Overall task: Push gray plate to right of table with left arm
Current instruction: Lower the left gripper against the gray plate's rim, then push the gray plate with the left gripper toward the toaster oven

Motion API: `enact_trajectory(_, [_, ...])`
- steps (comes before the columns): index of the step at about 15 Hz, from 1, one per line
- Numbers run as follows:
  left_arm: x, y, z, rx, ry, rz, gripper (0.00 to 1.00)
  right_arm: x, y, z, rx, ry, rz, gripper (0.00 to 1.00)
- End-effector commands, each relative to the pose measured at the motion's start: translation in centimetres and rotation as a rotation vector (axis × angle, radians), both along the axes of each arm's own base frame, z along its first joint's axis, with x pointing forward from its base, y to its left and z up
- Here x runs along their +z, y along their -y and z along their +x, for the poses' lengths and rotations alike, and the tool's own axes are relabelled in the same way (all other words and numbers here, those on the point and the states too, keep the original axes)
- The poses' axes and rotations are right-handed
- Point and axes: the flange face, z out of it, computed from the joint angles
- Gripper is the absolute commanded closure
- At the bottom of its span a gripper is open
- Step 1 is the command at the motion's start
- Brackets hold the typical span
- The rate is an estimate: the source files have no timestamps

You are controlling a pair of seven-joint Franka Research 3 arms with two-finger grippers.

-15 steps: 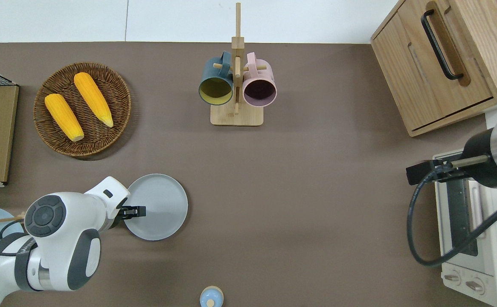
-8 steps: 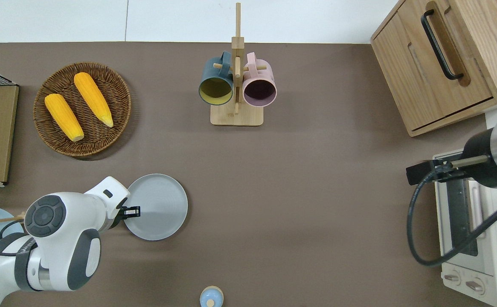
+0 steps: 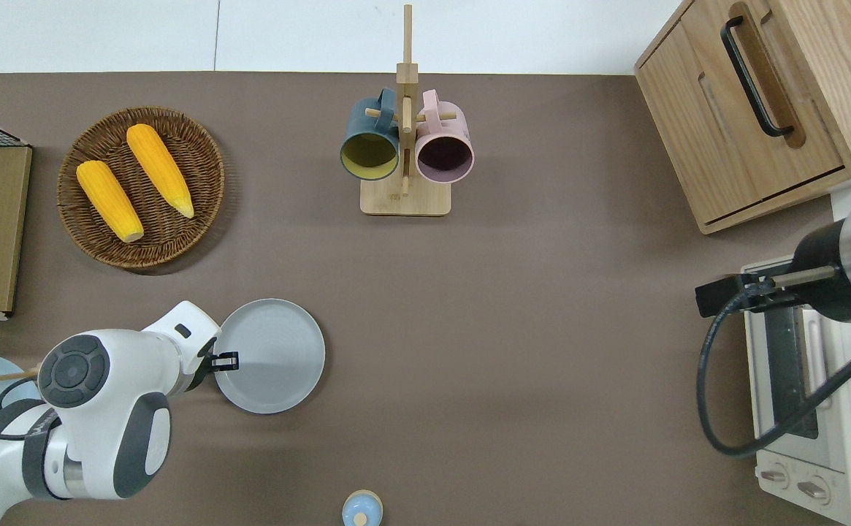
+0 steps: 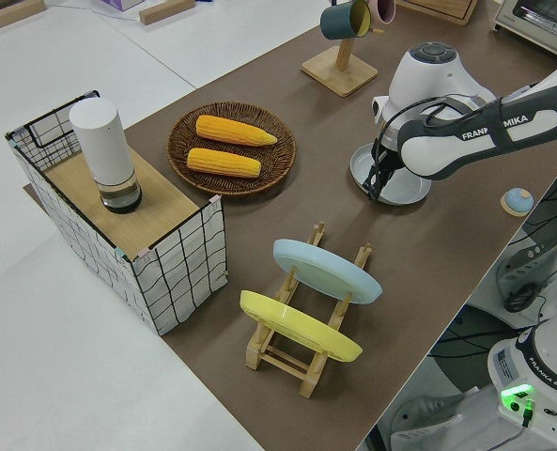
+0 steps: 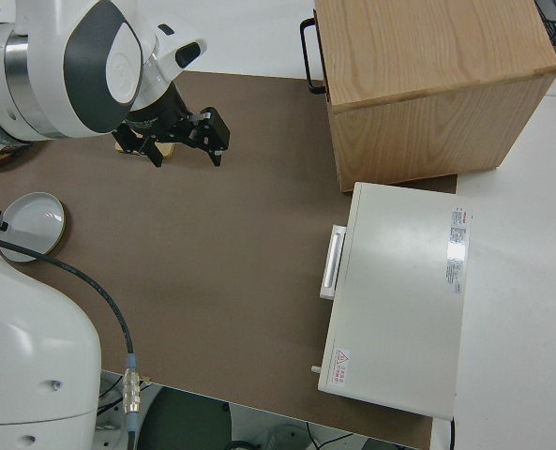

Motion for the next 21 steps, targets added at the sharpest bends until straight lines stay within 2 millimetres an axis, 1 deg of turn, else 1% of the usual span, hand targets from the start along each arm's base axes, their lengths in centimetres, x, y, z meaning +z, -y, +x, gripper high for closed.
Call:
enact_trajectory(1, [-1.1, 1.8, -0.9, 0.034, -0.013, -0.001, 1.00, 0.4, 0.2, -0.3, -0.004, -0.003, 0.009, 0.017])
enact_trajectory(4, [-1.1, 3.9, -1.3, 0.072, -0.016, 0.001, 1.00, 0.4, 0.2, -0.3, -0.006, -0.005, 0.009, 0.017])
enact_trajectory(9, [-1.7, 7.4, -2.1, 0.114, -0.027, 0.006, 1.00, 0.4, 0.2, -0.3, -0.004, -0.003, 0.009, 0.017])
enact_trajectory(13, [-1.5, 10.5, -2.8, 0.146, -0.024, 0.005, 1.00, 0.4, 0.2, -0.3, -0.006, -0.003, 0.009, 0.017])
enact_trajectory(16, [-1.5, 13.1, -3.7, 0.173, -0.023, 0.007, 1.00, 0.4, 0.2, -0.3, -0.006, -0.003, 0.009, 0.017])
enact_trajectory(17, [-1.9, 14.1, -4.0, 0.177, -0.031, 0.012, 1.00, 0.4, 0.2, -0.3, -0.006, -0.003, 0.009, 0.017])
enact_trajectory(21, [-2.6, 17.9, -4.1, 0.220, -0.038, 0.018, 1.00, 0.4, 0.2, -0.3, -0.004, -0.003, 0.009, 0.017])
